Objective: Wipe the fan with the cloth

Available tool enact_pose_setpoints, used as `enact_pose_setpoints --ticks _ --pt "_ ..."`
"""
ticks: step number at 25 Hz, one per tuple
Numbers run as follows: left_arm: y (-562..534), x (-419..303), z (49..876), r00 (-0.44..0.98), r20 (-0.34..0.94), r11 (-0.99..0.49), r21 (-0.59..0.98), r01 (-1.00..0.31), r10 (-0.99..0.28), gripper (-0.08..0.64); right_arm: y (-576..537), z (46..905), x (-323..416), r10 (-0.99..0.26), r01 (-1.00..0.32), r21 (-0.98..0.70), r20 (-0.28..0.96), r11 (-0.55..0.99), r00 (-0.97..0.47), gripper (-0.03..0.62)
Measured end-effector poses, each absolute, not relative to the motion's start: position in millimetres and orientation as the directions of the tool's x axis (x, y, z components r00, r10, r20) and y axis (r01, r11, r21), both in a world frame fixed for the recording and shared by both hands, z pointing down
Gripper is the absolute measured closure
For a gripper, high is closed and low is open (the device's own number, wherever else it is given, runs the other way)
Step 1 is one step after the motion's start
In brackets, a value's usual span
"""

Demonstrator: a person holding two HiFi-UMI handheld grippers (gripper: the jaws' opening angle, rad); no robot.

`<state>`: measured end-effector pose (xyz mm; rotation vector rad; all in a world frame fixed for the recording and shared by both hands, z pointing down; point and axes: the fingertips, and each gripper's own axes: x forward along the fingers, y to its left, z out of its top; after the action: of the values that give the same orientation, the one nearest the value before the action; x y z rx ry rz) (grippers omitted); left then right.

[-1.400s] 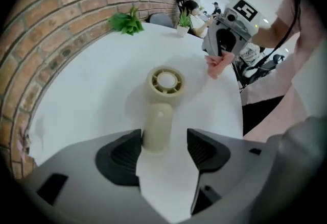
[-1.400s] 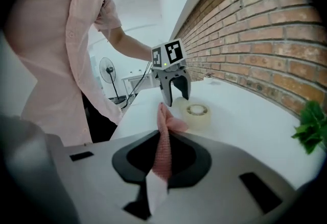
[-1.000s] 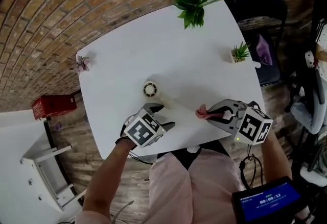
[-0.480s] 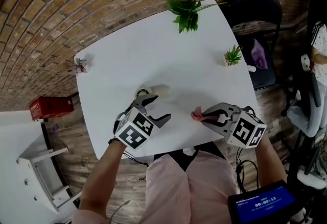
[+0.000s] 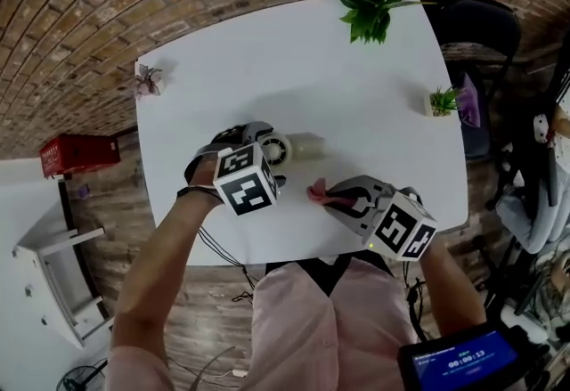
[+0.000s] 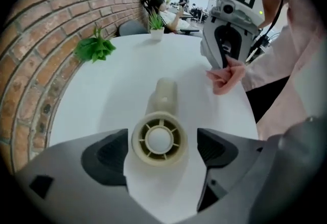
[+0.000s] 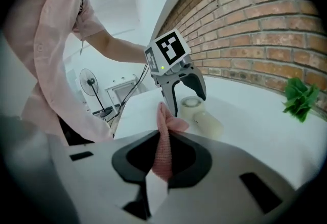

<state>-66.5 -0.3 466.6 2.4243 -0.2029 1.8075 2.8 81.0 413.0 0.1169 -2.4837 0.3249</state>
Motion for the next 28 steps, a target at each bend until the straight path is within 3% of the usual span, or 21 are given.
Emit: enact_pose_setpoints --ticks 3,5,9,18,23,28 --pt "-4 -68 476 0.271 0.962 -0.989 -0.003 -0.145 -0.043 0.150 83 427 -18 0.003 -0.186 -0.249 0.606 0.951 -0.796 0.551" --pt "-9 -67 477 0.274 0.960 -0.991 -0.016 -0.135 -0.053 0.190 78 435 -30 -0.014 -0.222 -0.265 0.613 0.938 -0.790 0.551" --pt "-9 -67 477 0.296 0.954 -0.992 -0.006 -0.124 -0.043 0.190 56 452 -43 -0.097 -0.365 -0.298 0.644 0.882 -0.759 0.551" --pt "-9 -65 477 0.329 0.944 -0.993 0.016 -0.117 -0.023 0.190 23 469 -46 -0.240 -0.704 -0.461 0.718 0.540 -0.653 0.551" --pt "-9 -66 478 0.330 0.944 -0.994 0.008 -0.106 -0.027 0.190 16 472 -38 -0.307 -0.749 -0.573 0.686 0.333 -0.660 0.552" --pt "-9 -65 479 0.325 0.946 -0.996 0.005 -0.090 -0.025 0.190 12 473 -27 -0.316 -0.744 -0.617 0.674 0.258 -0.668 0.552"
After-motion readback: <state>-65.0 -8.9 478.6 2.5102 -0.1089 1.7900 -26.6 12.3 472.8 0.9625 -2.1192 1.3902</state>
